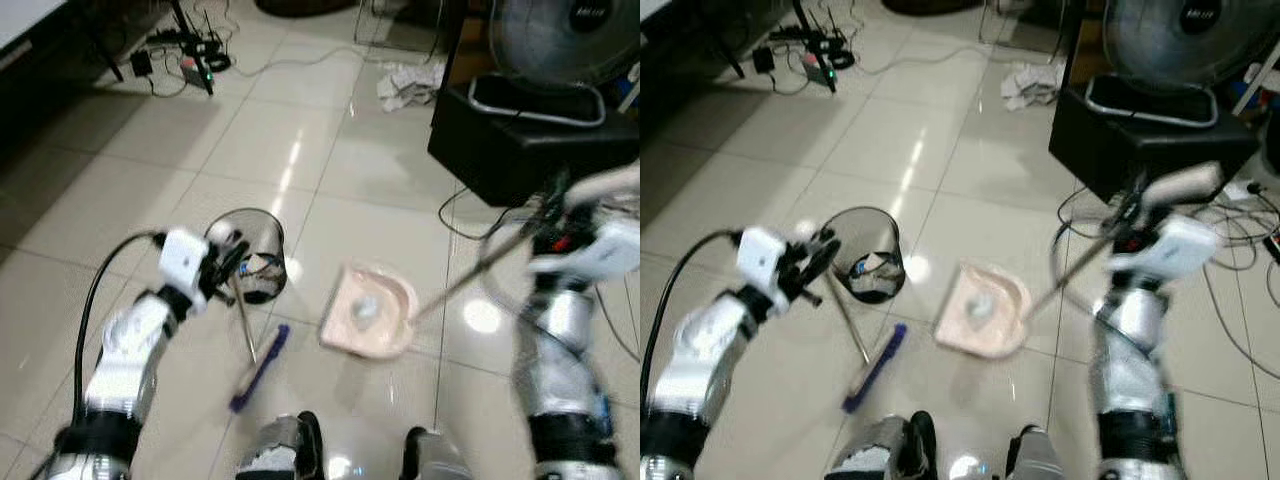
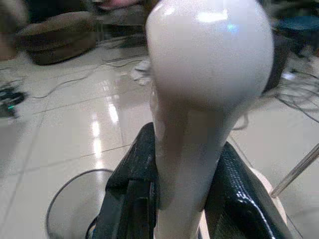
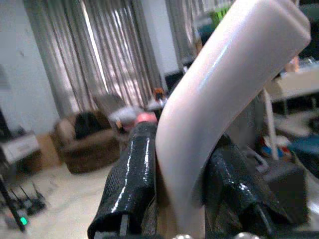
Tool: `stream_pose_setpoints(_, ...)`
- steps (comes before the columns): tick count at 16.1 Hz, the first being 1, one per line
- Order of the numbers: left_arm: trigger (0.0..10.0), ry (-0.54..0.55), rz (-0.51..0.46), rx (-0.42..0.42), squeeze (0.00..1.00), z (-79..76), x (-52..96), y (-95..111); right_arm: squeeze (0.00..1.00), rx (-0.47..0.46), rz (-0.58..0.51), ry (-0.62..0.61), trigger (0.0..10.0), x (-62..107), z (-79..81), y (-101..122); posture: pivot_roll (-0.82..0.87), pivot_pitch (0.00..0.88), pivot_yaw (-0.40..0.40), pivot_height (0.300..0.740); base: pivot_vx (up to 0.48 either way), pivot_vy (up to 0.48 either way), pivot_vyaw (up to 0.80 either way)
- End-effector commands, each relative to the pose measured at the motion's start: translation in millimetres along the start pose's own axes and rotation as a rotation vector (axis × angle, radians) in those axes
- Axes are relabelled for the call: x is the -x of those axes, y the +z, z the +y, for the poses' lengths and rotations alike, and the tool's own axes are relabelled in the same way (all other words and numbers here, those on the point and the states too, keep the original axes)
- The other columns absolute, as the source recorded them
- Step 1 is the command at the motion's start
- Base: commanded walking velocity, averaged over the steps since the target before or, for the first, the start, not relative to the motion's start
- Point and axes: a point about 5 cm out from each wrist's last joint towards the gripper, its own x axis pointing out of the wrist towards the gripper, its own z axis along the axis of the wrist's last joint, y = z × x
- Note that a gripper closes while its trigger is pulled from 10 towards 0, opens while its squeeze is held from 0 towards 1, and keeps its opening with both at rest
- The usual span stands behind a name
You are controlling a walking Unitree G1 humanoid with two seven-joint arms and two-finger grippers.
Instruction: Sweep floor
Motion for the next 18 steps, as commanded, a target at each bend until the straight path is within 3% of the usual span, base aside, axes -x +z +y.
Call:
stream_pose_setpoints(1, 10.0, 0.084, 0.045, 0.021, 0.0, 4.2, 9.6, -8.5, 0.0, -0.065, -0.041, 0.019, 10.0, -13.6, 7.3, 22.7, -0.02, 0.09, 0.096, 0.74, 0.0, 0.0, 0.0)
stream_pose_setpoints(3, 10.0, 0.205, 0.044, 0.01, 0.0, 2.2, 21.4, -13.2, 0.0, -0.108, -0.039, 0.033, 10.0, -33.8, 10.2, 48.0, -0.03, 0.073, 0.079, 0.74, 0.0, 0.0, 0.0)
stream_pose_setpoints(6, 10.0, 0.306, 0.013, 0.036, 0.0, -2.0, 21.1, -9.5, 0.0, -0.127, -0.035, 0.066, 10.0, -54.8, 18.3, 66.7, -0.03, 0.052, 0.06, 0.74, 0.0, 0.0, 0.0)
stream_pose_setpoints(12, 10.0, 0.321, -0.028, 0.036, 0.0, -17.6, 6.1, 3.9, 0.0, -0.141, 0.015, 0.086, 10.0, -71.1, 30.4, 76.6, -0.02, 0.044, 0.049, 0.74, 0.139, 0.0, 0.0)
stream_pose_setpoints(18, 10.0, 0.324, 0.0, 0.038, 0.0, -23.7, 8.8, -0.9, 0.0, -0.186, 0.032, 0.053, 10.0, -76.5, 27.7, 73.8, -0.02, 0.044, 0.05, 0.74, 0.316, 0.0, 0.0)
